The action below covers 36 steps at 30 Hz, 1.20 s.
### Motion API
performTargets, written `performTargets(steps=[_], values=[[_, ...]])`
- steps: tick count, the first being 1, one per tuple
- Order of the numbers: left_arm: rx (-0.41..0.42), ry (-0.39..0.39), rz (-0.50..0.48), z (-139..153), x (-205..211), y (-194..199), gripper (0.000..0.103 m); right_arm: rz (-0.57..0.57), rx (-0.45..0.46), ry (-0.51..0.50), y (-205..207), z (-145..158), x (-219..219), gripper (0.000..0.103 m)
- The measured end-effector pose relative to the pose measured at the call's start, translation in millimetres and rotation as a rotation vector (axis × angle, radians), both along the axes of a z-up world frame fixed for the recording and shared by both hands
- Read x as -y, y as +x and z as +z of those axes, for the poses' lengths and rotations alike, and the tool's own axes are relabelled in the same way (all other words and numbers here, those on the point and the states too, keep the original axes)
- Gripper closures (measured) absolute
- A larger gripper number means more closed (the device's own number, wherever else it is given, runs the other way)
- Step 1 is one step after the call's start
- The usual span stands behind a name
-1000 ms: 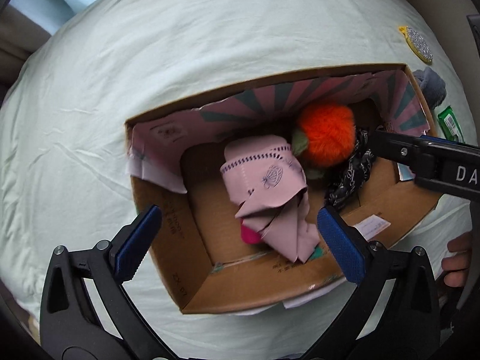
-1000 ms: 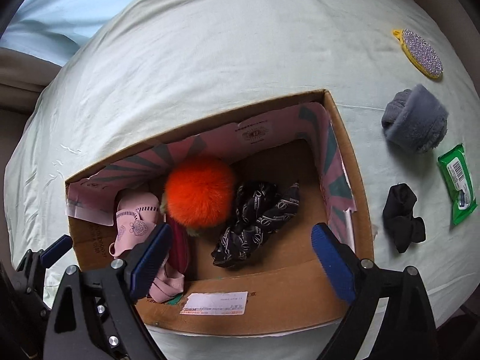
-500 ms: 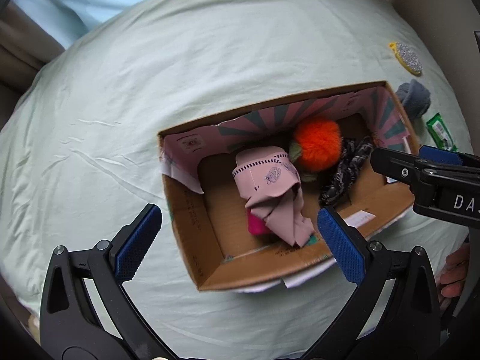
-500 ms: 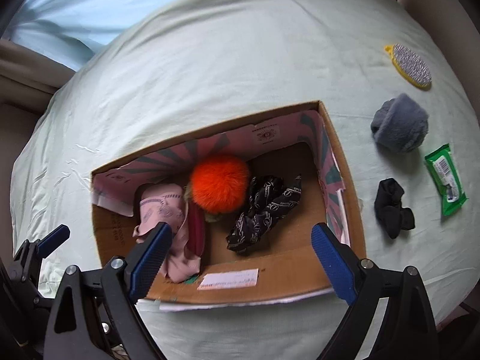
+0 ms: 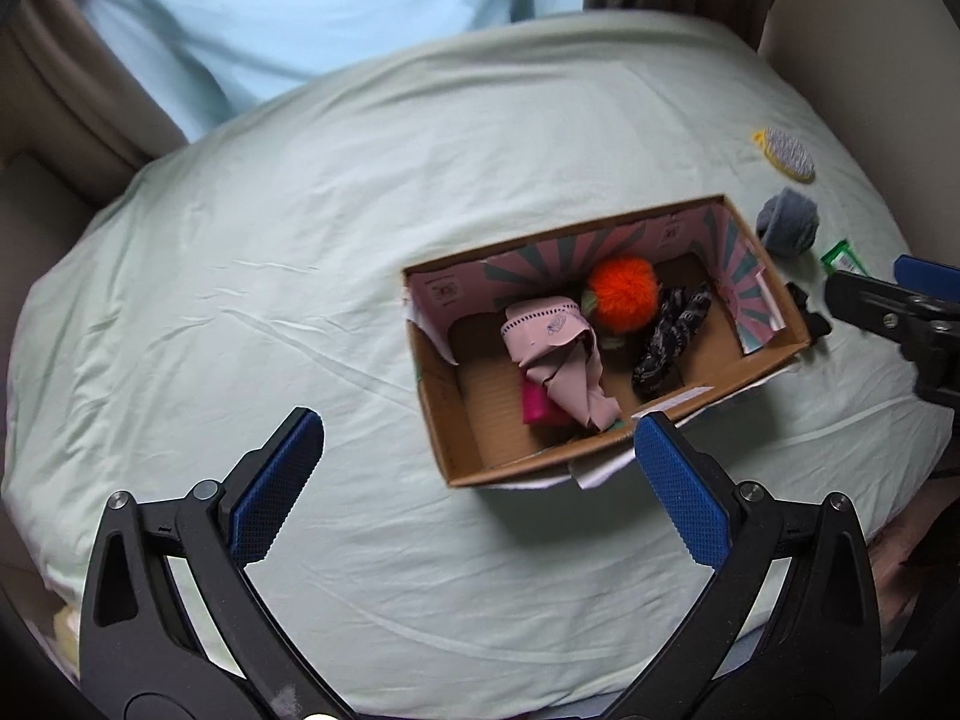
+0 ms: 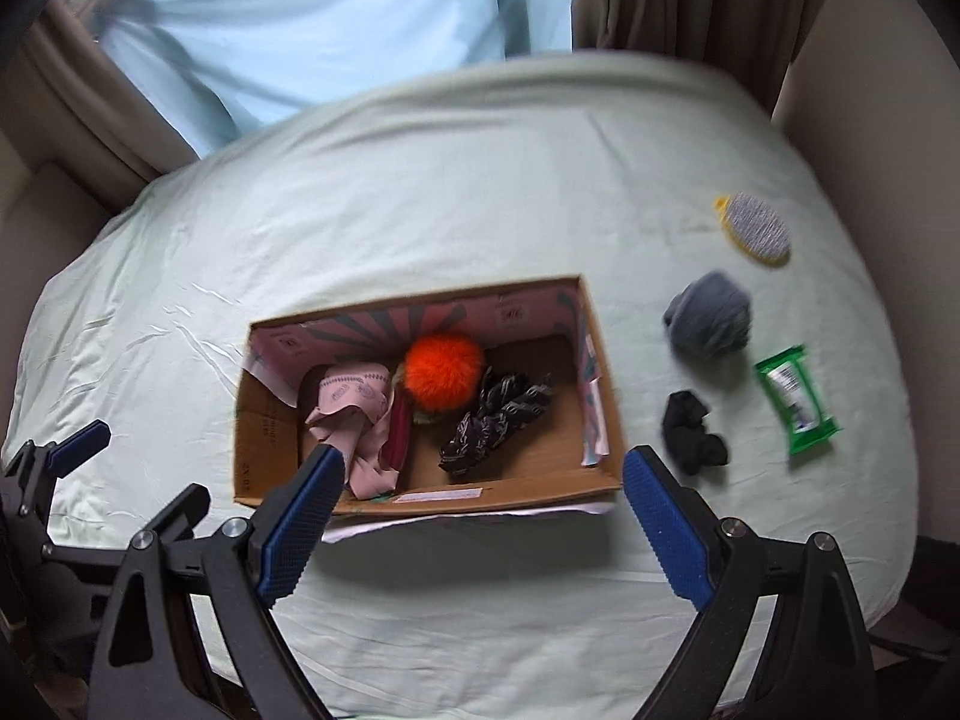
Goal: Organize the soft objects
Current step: 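Withdraw both tools from the box toward the remaining items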
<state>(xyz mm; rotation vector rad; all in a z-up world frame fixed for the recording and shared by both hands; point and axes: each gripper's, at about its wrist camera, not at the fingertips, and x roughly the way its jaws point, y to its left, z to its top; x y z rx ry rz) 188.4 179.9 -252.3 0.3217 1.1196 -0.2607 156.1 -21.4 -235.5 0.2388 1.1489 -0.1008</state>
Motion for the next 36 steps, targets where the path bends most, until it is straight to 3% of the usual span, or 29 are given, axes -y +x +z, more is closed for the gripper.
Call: performTargets(steps=[10,20,23,27,31,36], values=[[0.139,-0.063,0.056,76.8,-26.1,-47.3,0.0,0.006,0.22,-0.113,-65.9,87.6,7.8,0.011],[0.266,-0.092,0.135,132.1,-22.1,-88.6,0.0,-0.072,0.363,-0.167,-117.3,136.5,51.9,0.011],[0.328,-0.115,0.152,146.6,-8.0,-103.7,0.0,-0.098,0.417,-0.198,-131.8,143.9,70.8,0.011],[0.377,-0.137,0.184,159.6,23.0,-115.2,0.0,-0.087,0.409,-0.218,-139.7,143.4,101.7,0.011],[0.375,-0.168,0.147,159.2,69.0,-116.4,0.0,-0.094,0.392,-0.207,-144.8,135.8,143.0,0.011],[0.31,-0.19,0.109,141.2,136.9,-114.6,0.0,-0.083,0.367,-0.193,-144.1,118.2,192.2,0.011]])
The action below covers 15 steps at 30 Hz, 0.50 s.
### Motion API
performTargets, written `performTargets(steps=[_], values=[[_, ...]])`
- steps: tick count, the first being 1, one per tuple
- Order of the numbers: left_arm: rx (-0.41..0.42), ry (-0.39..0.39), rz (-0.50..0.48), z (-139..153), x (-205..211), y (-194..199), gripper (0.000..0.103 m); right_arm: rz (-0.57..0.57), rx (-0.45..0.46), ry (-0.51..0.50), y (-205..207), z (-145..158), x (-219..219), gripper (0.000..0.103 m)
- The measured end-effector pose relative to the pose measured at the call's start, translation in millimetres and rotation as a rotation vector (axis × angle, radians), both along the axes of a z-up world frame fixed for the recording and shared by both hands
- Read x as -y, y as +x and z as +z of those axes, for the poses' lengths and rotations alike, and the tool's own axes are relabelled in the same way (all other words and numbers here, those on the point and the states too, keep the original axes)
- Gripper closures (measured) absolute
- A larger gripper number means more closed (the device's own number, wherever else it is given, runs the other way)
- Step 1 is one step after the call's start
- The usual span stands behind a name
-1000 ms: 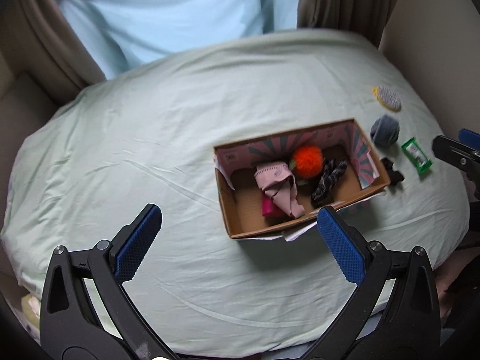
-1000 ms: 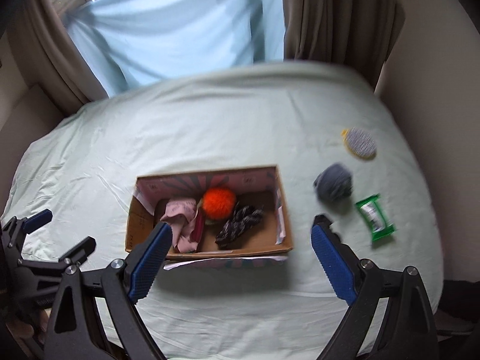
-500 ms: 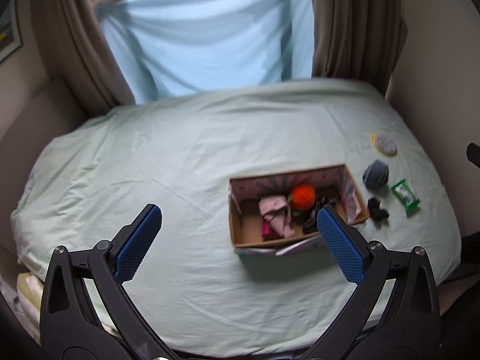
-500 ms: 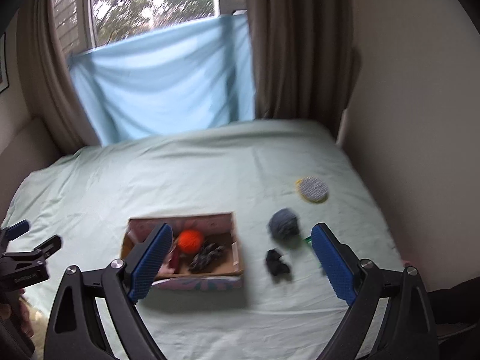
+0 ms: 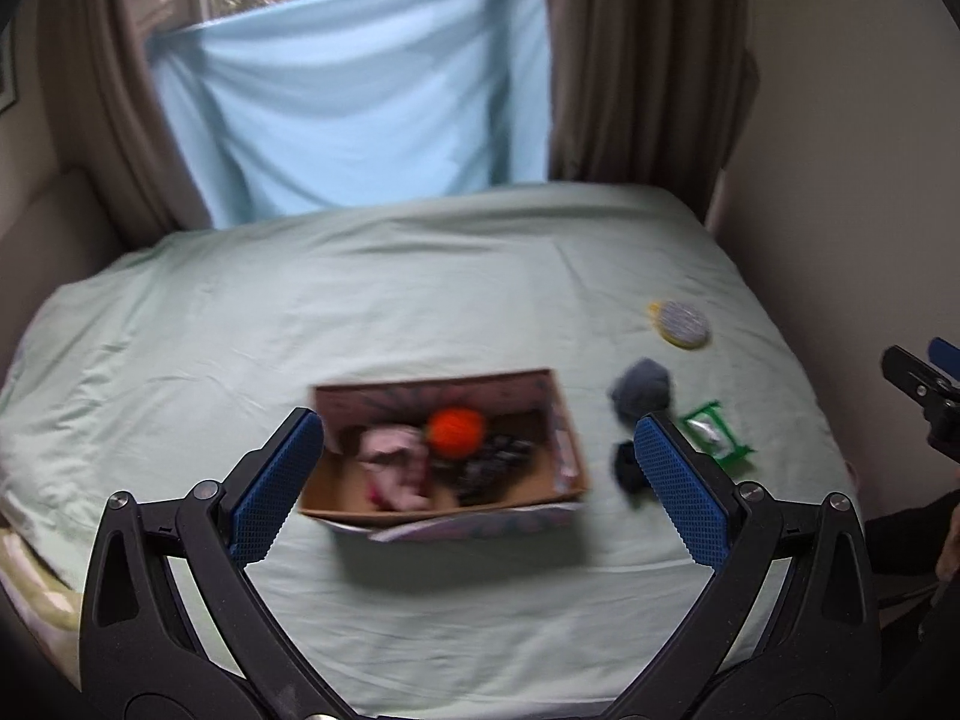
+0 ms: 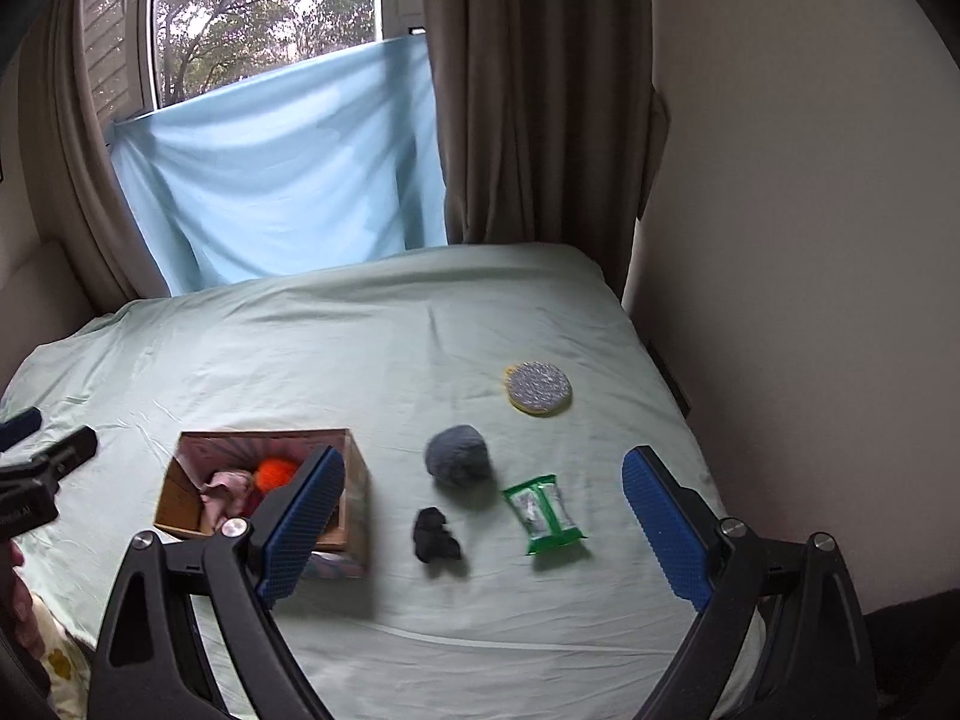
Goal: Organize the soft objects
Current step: 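Withdraw both tools from the box toward the remaining items, then grasp the black socks with the left tool while the right tool grasps the green wipes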
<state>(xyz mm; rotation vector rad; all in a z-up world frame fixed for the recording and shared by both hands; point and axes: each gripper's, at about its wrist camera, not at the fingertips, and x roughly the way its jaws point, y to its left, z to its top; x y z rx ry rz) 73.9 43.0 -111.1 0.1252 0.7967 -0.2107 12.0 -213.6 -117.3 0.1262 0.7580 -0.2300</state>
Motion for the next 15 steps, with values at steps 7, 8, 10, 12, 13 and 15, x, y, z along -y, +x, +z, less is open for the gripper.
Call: performTargets(steps=[7,8,10,12,13,15], values=[[-0.119,-0.025,-0.036,-52.7,94.3,5.5,0.0,0.053,-0.092,0.043,21.9,-44.8,63.0,0.011],[-0.138,-0.031,-0.034,-61.6,103.7,7.6,0.0,0.064,-0.108,0.05,26.5,-52.2,70.2,0.011],[-0.17,-0.049,-0.027,-80.3,124.4,9.2,0.0,0.087,-0.138,0.066,35.0,-69.8,85.8,0.011],[-0.19,-0.046,-0.022,-102.8,146.3,11.4,0.0,0.107,-0.17,0.077,45.3,-88.9,96.5,0.011],[-0.196,-0.038,-0.02,-111.7,152.5,12.5,0.0,0.116,-0.188,0.08,51.4,-100.8,102.5,0.011],[-0.211,-0.026,-0.018,-135.0,167.2,15.5,0.0,0.132,-0.219,0.092,61.9,-121.6,111.9,0.011]])
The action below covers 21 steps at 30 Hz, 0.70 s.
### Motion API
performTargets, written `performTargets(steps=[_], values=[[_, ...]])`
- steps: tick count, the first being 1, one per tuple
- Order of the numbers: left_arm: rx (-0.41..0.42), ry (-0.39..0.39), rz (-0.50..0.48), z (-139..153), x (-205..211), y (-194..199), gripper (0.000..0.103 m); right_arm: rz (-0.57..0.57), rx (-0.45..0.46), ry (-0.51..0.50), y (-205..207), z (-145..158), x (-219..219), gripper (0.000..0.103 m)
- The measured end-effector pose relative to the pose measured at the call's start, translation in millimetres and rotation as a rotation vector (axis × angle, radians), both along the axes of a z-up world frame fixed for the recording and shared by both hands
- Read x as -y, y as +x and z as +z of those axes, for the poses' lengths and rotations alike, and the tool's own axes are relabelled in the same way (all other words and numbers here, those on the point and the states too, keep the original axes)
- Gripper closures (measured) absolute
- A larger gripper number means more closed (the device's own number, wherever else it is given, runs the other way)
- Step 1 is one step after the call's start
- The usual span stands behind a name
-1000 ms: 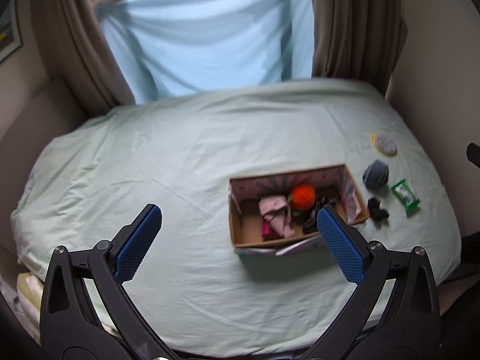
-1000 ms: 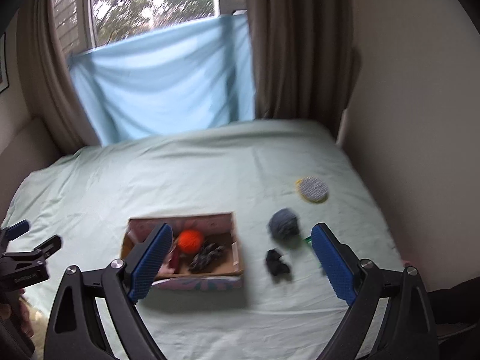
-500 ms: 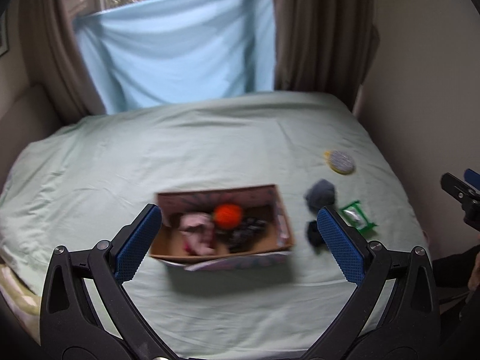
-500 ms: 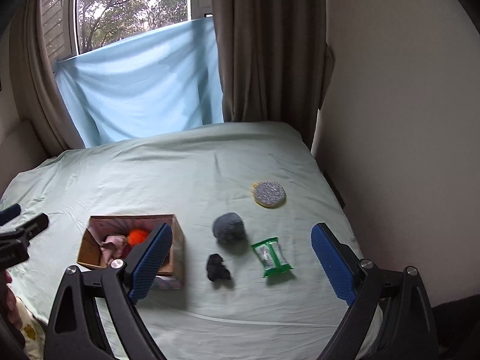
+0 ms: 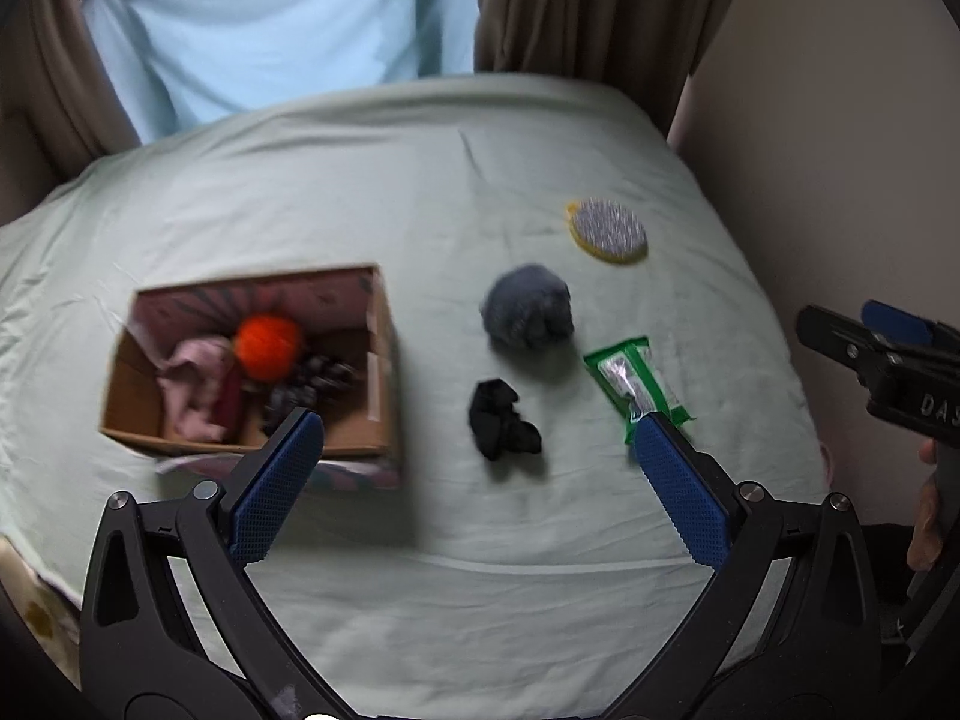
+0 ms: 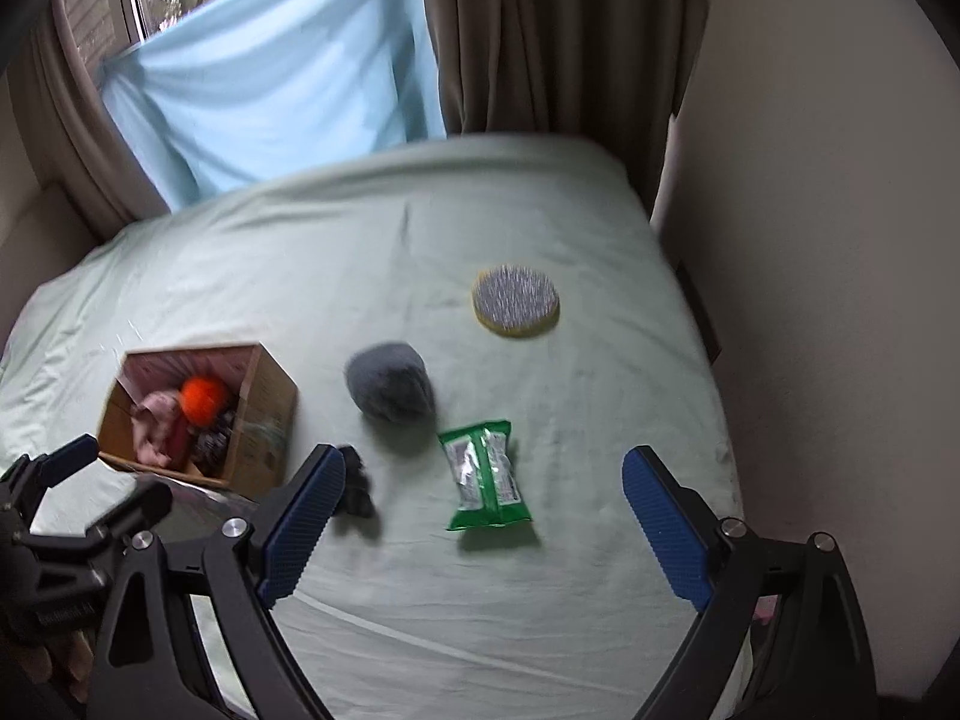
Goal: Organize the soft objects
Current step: 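Grasp the black socks with the left tool while the right tool grasps the green wipes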
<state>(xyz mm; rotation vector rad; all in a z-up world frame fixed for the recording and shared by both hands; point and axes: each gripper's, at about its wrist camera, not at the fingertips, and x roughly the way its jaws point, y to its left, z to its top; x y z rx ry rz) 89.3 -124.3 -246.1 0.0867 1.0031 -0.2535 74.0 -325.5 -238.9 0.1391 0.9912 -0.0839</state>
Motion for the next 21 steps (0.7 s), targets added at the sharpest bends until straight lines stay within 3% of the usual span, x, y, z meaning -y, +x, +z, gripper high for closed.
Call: performTargets(steps=[5,13,19,21], values=[[-0.034,0.016,0.019,-69.7,33.1,9.5,0.0,0.015,-0.086,0.04,27.9,-63.7,20.3,0.011],[-0.027,0.095,0.049,-169.3,56.8,37.2,0.002,0.109,-0.173,0.057,60.5,-154.2,12.9,0.011],[-0.055,0.119,0.064,-219.3,60.7,53.8,0.015,0.151,-0.192,0.039,74.5,-196.7,-0.6,0.011],[-0.067,0.116,0.066,-229.0,61.5,56.2,0.026,0.152,-0.194,0.033,78.6,-205.5,-2.5,0.017]])
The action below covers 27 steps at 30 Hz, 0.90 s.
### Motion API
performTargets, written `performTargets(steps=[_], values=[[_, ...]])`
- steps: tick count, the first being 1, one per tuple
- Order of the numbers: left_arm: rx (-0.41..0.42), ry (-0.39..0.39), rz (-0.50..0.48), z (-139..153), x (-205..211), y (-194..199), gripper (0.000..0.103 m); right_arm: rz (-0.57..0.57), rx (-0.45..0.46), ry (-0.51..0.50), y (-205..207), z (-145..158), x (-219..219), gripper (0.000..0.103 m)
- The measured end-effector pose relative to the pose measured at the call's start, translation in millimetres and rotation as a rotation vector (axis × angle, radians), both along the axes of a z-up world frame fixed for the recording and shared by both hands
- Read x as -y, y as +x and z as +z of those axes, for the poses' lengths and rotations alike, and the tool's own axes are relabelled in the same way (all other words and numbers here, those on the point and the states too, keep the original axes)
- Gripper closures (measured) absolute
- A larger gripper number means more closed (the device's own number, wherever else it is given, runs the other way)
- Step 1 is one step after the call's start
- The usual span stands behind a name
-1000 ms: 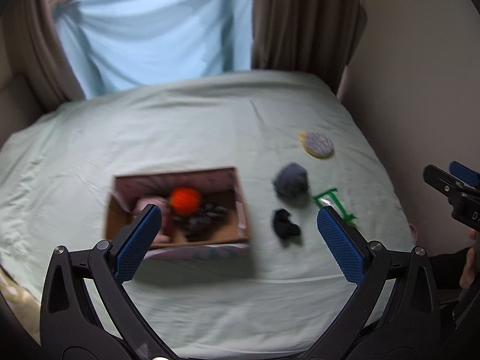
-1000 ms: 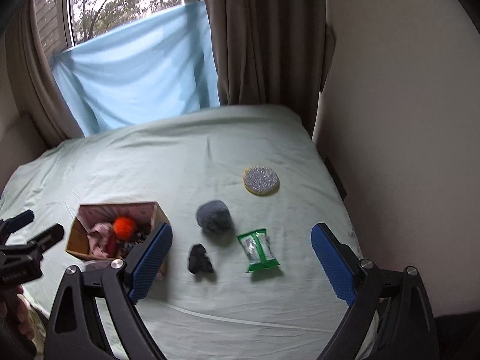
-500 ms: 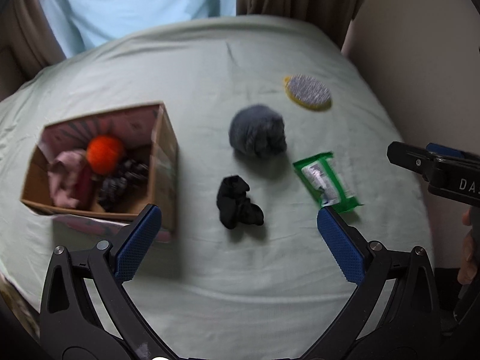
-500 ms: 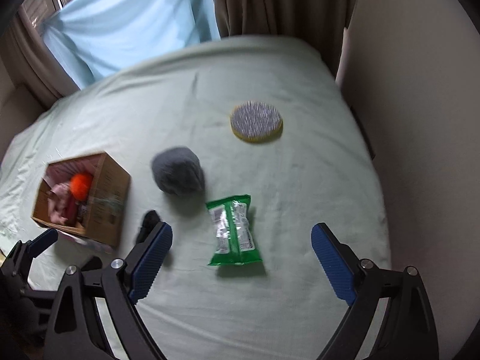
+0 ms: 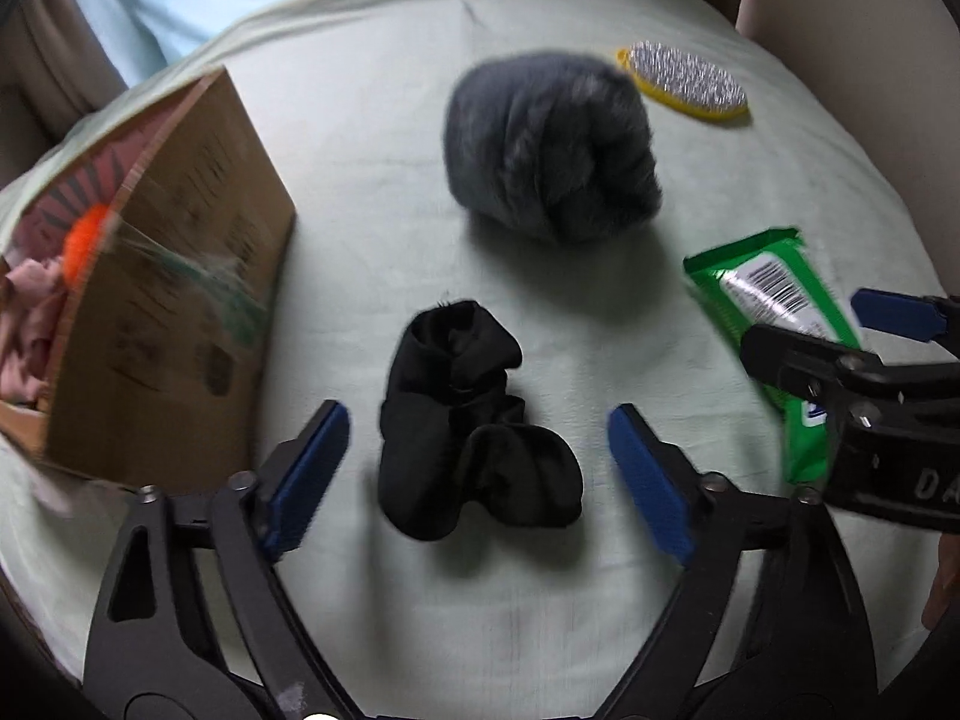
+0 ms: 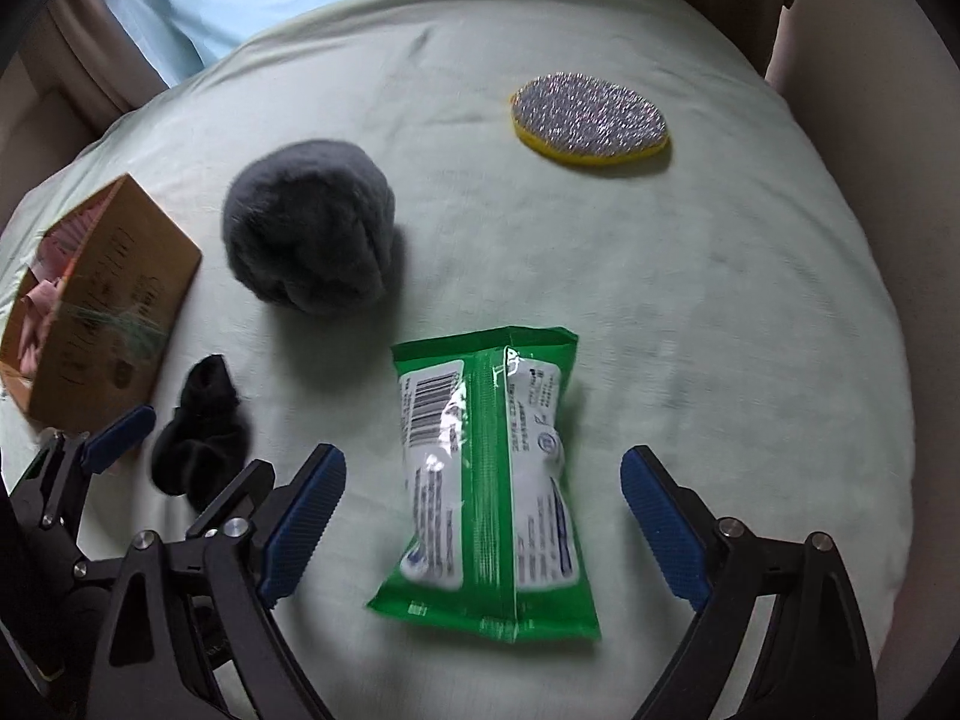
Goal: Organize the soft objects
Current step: 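Grasp the black socks with the left tool while the right tool grasps the green wipes, then carry socks and wipes over the box and open both tools to drop them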
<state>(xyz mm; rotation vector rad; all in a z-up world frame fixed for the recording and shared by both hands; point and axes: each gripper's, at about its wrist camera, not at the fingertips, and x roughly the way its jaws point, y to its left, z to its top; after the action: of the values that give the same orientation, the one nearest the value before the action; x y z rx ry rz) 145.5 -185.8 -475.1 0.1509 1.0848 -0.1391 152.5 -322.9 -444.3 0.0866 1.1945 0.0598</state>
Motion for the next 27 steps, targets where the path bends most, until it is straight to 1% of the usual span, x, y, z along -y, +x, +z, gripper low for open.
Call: performTargets(steps=[4,5,6,7,8,10,12,13,14,17,21,27], values=[[-0.027,-0.011,-0.012,-15.4,2.1,2.5,0.031,0.004,-0.019,-0.021,5.9,-10.9,-2.6,0.032],[-0.023,-0.018,-0.012,-16.0,1.6,2.4,0.037,0.002,-0.023,-0.023,6.3,-12.6,-3.4,0.035],[-0.022,-0.021,-0.015,-16.0,1.0,2.4,0.046,0.001,-0.022,-0.035,6.0,-13.1,-4.8,0.039],[-0.025,-0.025,-0.02,-15.8,1.2,2.8,0.051,0.003,-0.018,-0.044,5.5,-14.2,-6.3,0.041],[-0.027,-0.034,-0.026,-15.5,1.6,3.6,0.059,0.005,-0.012,-0.051,5.2,-13.4,-8.1,0.042],[-0.032,-0.044,-0.038,-13.7,1.4,3.9,0.064,0.007,0.0,-0.06,3.8,-12.2,-12.5,0.048],[-0.039,-0.05,-0.039,-11.7,1.0,5.9,0.073,0.004,-0.001,-0.064,2.0,-10.4,-14.8,0.051],[-0.043,-0.056,-0.036,-10.9,0.6,6.3,0.075,0.004,0.0,-0.062,1.1,-9.6,-15.7,0.057],[-0.045,-0.059,-0.032,-10.3,0.2,6.4,0.078,0.004,0.001,-0.06,-0.4,-8.9,-16.3,0.058],[-0.042,-0.071,-0.02,-3.2,-3.3,6.9,0.08,0.009,0.011,-0.045,-3.7,-3.2,-18.4,0.059],[-0.007,-0.072,-0.027,13.0,-6.2,7.8,0.08,0.014,0.035,-0.045,-9.5,10.3,-21.5,0.06],[0.016,-0.082,-0.009,45.8,-17.4,8.5,0.08,-0.012,0.073,-0.034,-14.6,46.2,-28.5,0.06]])
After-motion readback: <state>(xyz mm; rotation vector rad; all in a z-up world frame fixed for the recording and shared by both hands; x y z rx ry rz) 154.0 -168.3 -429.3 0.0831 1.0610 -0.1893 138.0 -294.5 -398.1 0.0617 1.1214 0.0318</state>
